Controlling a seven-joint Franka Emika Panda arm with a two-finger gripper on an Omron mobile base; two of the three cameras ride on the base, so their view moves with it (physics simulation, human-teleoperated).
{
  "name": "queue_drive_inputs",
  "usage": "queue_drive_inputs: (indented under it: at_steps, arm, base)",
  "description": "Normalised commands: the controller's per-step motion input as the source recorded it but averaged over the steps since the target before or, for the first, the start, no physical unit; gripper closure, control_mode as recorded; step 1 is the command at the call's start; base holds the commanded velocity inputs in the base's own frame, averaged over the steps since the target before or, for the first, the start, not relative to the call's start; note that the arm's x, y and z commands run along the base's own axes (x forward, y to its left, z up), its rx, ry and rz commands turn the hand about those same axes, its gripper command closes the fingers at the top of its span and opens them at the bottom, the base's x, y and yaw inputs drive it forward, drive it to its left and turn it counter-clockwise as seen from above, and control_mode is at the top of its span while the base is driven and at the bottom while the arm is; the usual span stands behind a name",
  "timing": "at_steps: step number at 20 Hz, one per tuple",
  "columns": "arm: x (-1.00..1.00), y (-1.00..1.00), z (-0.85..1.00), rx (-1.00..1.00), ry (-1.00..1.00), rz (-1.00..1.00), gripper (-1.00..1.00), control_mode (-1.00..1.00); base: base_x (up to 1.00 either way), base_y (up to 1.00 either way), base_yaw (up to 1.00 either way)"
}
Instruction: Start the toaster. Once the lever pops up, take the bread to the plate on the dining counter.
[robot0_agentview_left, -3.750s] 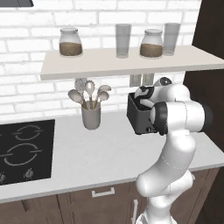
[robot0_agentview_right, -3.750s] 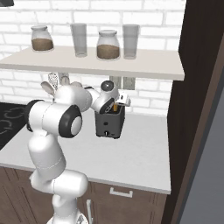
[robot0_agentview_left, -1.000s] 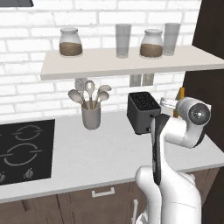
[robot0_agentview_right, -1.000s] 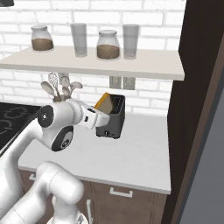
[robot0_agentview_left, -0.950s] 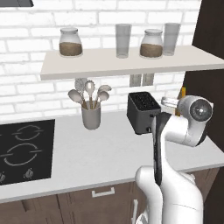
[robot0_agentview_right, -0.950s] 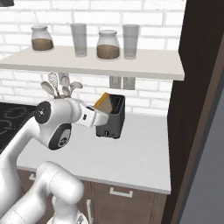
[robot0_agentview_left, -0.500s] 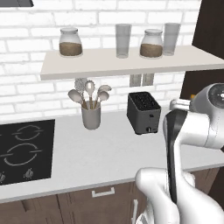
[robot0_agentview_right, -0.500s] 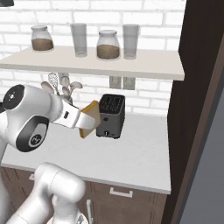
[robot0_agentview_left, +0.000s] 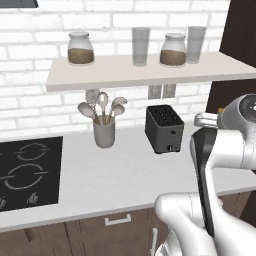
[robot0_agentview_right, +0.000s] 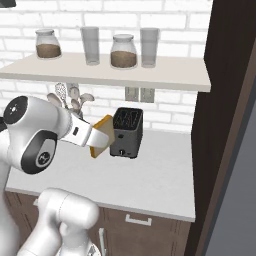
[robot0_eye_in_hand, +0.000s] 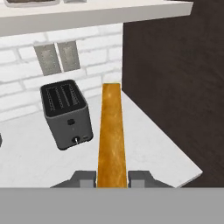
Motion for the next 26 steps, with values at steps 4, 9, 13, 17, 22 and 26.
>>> queue_drive_inputs:
  at_steps: [4,9,13,17,22,26]
  arm:
    - [0.0,0.0,0.0,0.0,0.0,0.0,1.0,-1.0]
    - [0.0,0.0,0.0,0.0,0.0,0.0,1.0,1.0]
    - [0.0,0.0,0.0,0.0,0.0,0.0,1.0,1.0]
    - [0.0,0.0,0.0,0.0,0.0,0.0,1.0,1.0]
    - [0.0,0.0,0.0,0.0,0.0,0.0,1.0,1.0]
    - [0.0,0.0,0.0,0.0,0.0,0.0,1.0,1.0]
  base:
    - [0.0,0.0,0.0]
    - [0.0,0.0,0.0]
    - [0.0,0.0,0.0]
    - [-1.0,-0.23,-0.05]
    - [-0.84,-0.06,0.07]
    - [-0.84,-0.04,0.81]
